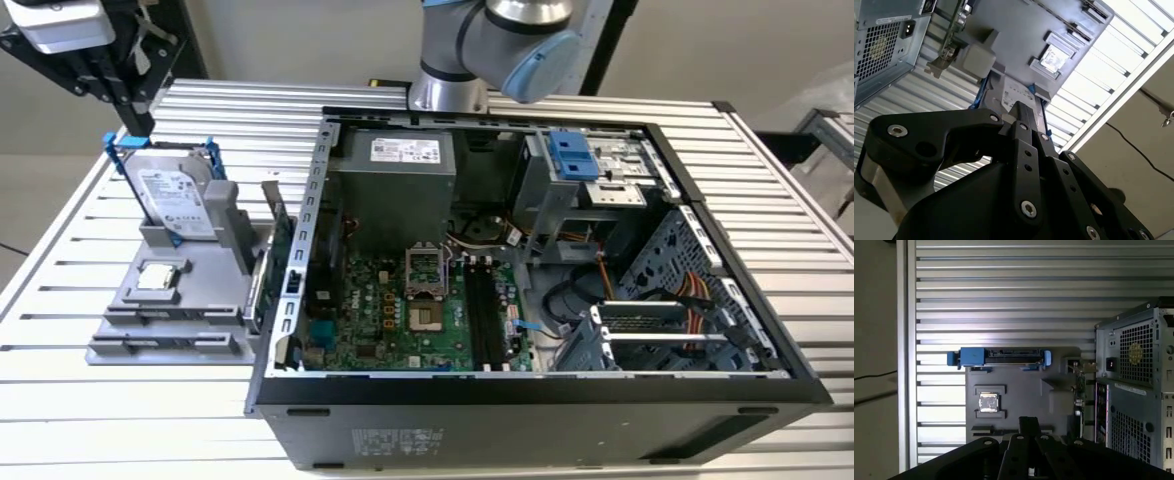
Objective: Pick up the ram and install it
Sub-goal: 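Reach for the ram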
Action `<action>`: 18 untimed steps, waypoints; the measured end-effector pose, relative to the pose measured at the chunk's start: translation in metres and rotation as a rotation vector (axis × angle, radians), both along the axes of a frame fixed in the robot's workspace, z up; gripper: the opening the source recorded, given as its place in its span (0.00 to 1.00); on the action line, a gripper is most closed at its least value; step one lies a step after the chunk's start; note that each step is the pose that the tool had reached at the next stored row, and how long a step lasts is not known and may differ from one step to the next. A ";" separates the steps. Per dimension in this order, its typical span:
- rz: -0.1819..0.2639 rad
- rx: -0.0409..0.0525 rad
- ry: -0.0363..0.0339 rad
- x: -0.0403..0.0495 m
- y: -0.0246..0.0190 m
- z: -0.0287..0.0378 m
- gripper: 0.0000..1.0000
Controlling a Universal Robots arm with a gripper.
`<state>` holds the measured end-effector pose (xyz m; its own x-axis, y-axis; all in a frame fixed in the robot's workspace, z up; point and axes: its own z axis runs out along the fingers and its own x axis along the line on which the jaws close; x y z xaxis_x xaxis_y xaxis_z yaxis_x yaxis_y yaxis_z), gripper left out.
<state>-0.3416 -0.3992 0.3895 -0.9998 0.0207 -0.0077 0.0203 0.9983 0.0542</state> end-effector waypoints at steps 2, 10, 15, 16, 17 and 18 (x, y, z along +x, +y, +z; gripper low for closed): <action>0.001 -0.0001 0.0008 -0.0026 0.0001 0.0000 0.00; 0.001 -0.0001 0.0017 -0.0085 0.0001 0.0000 0.00; -0.001 0.0000 0.0024 -0.0098 0.0001 0.0000 0.00; -0.001 0.0000 0.0025 -0.0098 0.0001 0.0000 0.00; -0.001 0.0000 0.0025 -0.0098 0.0001 0.0000 0.00; -0.001 0.0000 0.0025 -0.0098 0.0001 0.0000 0.00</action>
